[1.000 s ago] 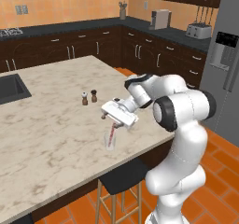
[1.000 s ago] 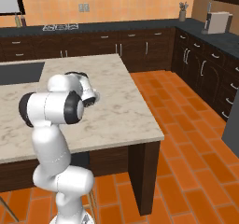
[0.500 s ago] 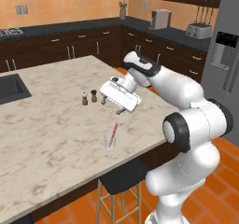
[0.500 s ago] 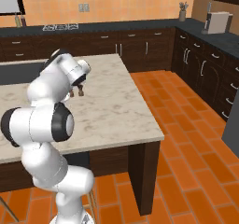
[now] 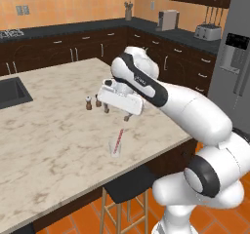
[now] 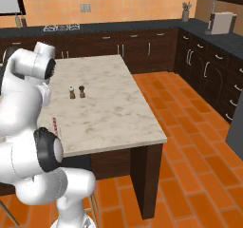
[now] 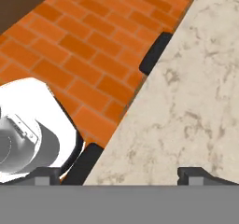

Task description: Take a straw from the drawer in front and place it inside the glass cup on the dining counter.

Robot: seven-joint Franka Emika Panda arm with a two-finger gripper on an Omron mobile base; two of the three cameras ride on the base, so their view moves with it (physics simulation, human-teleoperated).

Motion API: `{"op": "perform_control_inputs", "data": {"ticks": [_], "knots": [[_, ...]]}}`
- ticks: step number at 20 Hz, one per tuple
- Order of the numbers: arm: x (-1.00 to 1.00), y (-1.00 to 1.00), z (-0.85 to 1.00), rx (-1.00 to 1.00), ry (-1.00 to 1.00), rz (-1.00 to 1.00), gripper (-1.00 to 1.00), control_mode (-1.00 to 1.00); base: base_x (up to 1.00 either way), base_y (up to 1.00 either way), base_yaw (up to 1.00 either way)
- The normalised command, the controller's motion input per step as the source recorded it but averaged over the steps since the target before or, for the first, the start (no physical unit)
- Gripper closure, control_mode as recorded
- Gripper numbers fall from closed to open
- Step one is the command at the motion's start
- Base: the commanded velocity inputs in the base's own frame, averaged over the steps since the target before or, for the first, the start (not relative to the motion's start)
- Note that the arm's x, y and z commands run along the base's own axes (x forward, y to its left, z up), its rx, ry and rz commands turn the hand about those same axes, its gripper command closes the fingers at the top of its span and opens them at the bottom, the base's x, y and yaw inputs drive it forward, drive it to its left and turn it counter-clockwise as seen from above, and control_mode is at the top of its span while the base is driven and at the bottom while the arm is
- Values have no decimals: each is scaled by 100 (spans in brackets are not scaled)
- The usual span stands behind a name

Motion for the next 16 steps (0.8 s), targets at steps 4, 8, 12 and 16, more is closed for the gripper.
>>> {"op": "perform_control_inputs", "data": {"ticks": [4, 8, 12, 16], "knots": [[-87, 9, 0, -22, -13, 0, -100, -100, 0, 0, 0], [-57, 4, 0, -15, -7, 0, -100, -100, 0, 0, 0], [-58, 0, 0, -2, -5, 0, -100, -100, 0, 0, 0], [-64, 0, 0, 0, -3, 0, -100, -100, 0, 0, 0]]}}
